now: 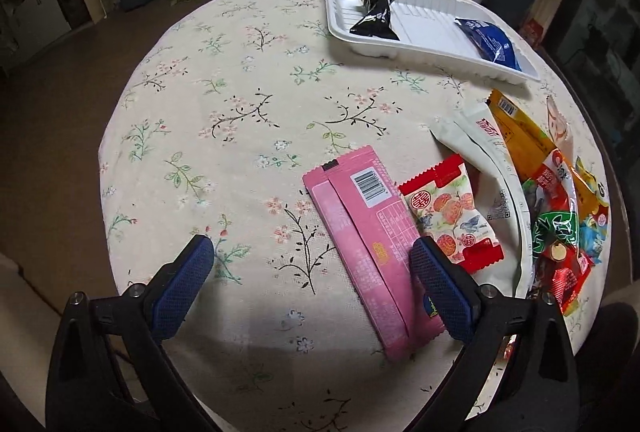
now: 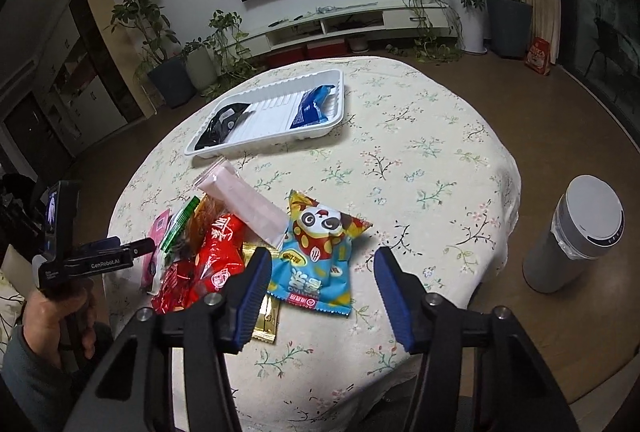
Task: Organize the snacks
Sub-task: 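Grasp the pink bar with the left tool while the right tool approaches the panda bag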
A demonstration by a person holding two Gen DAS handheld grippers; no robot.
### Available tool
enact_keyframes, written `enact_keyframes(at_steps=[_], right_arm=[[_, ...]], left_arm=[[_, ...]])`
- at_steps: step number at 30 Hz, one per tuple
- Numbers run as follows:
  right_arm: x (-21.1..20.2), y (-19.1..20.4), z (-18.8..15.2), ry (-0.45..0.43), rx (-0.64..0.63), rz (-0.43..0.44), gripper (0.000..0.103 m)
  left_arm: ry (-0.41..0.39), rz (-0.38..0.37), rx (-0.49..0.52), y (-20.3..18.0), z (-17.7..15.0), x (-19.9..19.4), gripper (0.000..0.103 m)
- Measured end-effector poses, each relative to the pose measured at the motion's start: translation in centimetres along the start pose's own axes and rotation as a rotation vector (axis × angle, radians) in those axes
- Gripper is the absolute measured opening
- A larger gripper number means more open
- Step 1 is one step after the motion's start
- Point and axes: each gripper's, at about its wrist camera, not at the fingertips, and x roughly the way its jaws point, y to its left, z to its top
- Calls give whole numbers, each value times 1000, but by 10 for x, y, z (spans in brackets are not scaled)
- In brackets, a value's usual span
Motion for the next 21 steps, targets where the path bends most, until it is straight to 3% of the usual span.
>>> enact_keyframes(at_steps=[9, 12, 16, 21], right_arm=[[8, 12, -3, 11, -20, -42, 57], [9, 13, -6, 14, -26, -43, 57], [12, 14, -9, 16, -40, -52, 57], [15, 18, -13, 20, -51, -55, 57]], left_arm=[[20, 39, 14, -20, 2, 17, 101], [24, 37, 16, -13, 0, 19, 86], [16, 29, 24, -2, 0, 13, 58], [23, 37, 50, 1, -3, 11, 54]])
